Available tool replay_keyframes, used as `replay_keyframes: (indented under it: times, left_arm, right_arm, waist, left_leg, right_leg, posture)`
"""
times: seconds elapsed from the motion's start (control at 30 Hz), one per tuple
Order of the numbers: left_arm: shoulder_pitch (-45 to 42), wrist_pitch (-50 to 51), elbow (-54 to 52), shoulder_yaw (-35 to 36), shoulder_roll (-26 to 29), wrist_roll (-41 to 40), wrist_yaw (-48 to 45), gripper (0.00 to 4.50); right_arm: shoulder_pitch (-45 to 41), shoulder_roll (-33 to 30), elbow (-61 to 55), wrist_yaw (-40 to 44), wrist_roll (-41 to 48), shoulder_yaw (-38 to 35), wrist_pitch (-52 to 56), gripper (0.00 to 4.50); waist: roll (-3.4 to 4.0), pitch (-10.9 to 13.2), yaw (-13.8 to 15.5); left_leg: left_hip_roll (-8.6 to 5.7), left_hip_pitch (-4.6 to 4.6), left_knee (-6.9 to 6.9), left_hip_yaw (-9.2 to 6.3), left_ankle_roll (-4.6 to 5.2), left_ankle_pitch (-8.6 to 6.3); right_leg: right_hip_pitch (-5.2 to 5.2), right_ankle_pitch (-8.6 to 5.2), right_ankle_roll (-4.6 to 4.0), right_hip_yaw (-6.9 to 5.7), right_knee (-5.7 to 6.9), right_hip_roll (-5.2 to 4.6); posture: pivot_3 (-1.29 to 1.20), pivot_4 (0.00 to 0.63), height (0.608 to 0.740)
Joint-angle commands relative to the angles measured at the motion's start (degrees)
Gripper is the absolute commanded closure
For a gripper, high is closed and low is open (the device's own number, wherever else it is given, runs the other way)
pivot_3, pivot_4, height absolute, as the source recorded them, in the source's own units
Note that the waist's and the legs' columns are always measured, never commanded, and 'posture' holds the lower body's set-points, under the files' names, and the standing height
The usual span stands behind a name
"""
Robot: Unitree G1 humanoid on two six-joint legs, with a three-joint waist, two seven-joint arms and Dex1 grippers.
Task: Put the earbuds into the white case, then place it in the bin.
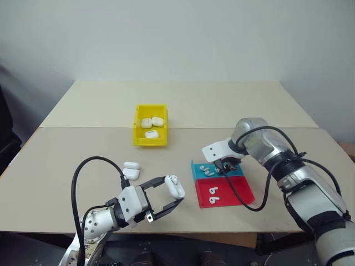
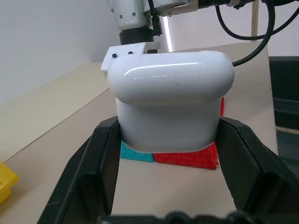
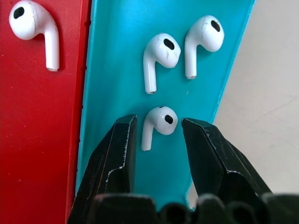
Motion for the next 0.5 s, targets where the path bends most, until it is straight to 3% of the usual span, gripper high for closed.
replay_keyframes:
  times: [0.03,0.5]
  left_arm:
    - [-0.87,-0.62,-1.34,-0.17,-0.20,-0.45,0.52,1.75]
    - [-0.40,-1.29,-1.00,-0.31,0.31,-0.11,0.00,1.75]
  right_arm:
    - [-0.30,0.14,0.03,-0.25,-0.41,-0.59,0.77,2.56]
    - [-0.36,0.68,1.04,-0.81,-1.24,-0.38,1.67,2.56]
  waist:
    - [0.00,0.00,0.02]
    - [0.01,0.00,-0.01]
  left_leg:
    - [0.00,0.00,0.00,0.00,0.00,0.00]
    - [0.00,0.02,0.00,0.00,0.00,0.00]
  right_leg:
    - [0.00,0.00,0.00,0.00,0.00,0.00]
    - [0.01,0.01,0.02,0.00,0.01,0.01]
  posture:
    - [0.00,0.150,0.740]
    - [0.00,0.150,0.740]
